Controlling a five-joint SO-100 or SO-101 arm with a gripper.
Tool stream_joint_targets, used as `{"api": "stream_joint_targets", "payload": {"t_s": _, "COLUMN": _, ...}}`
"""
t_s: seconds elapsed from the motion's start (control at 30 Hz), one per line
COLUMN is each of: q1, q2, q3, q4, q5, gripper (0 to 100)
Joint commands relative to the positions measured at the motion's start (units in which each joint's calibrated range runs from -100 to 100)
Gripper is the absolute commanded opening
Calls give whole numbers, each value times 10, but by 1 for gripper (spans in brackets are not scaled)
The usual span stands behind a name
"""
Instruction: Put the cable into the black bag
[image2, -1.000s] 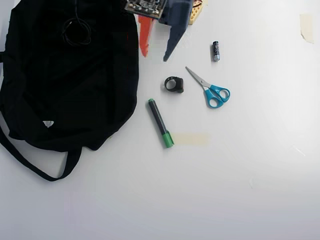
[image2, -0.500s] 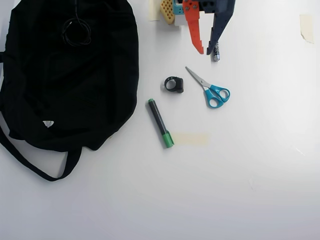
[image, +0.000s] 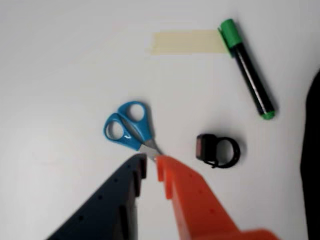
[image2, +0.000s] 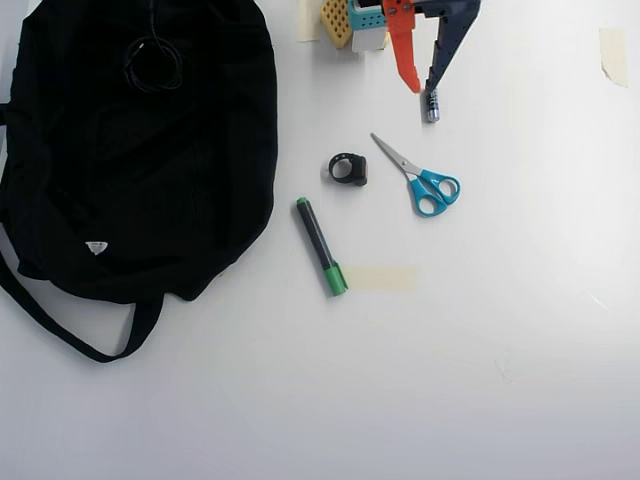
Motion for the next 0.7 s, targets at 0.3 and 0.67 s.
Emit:
{"api": "stream_joint_targets", "payload": {"t_s": 0.3, "q1": -1, "q2": -146, "q3": 261, "q4": -146, "q5": 1, "gripper": 2}}
{"api": "stream_joint_targets", "payload": {"t_s": 0.67, "q1": -1, "q2": -335, "q3": 567, "q4": -294, "q5": 1, "gripper": 2}}
